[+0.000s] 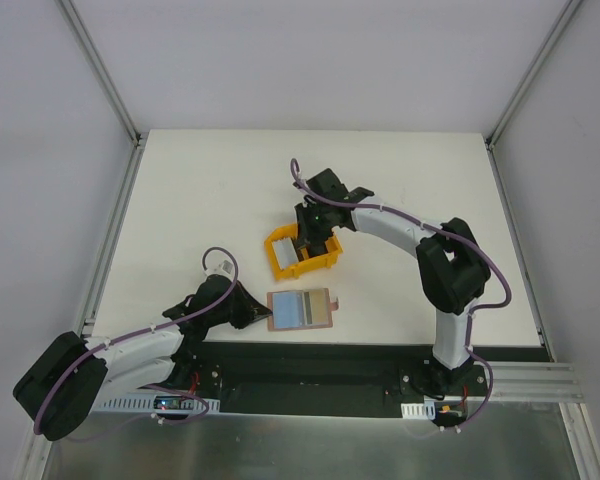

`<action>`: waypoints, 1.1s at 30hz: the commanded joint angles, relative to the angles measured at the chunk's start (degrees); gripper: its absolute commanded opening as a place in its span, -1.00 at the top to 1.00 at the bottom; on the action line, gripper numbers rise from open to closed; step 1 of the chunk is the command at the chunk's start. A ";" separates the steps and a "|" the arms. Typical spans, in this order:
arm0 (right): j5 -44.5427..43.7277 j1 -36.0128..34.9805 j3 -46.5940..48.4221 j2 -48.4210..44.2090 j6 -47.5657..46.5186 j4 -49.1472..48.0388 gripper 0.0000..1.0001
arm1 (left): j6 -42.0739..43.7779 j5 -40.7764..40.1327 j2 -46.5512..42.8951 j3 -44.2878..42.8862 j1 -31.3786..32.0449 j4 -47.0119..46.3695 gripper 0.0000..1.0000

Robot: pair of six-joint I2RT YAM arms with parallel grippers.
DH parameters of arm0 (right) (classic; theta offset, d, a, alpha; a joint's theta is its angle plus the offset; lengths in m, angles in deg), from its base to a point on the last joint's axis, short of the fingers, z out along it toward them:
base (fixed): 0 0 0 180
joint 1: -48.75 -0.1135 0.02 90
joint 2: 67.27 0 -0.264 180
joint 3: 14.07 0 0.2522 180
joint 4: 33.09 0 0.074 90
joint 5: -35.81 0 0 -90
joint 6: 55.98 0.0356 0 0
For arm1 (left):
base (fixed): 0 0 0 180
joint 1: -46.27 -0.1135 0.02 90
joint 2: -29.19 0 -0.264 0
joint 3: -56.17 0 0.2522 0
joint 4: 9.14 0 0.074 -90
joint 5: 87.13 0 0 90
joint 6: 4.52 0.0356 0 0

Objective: Put the credit cards into the card holder
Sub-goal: Pick up the credit card from the storage box.

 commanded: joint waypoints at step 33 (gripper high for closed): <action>-8.05 -1.30 4.21 2.12 -2.99 5.56 0.99 | 0.33 0.14 1.81 1.00 -0.29 2.30 1.00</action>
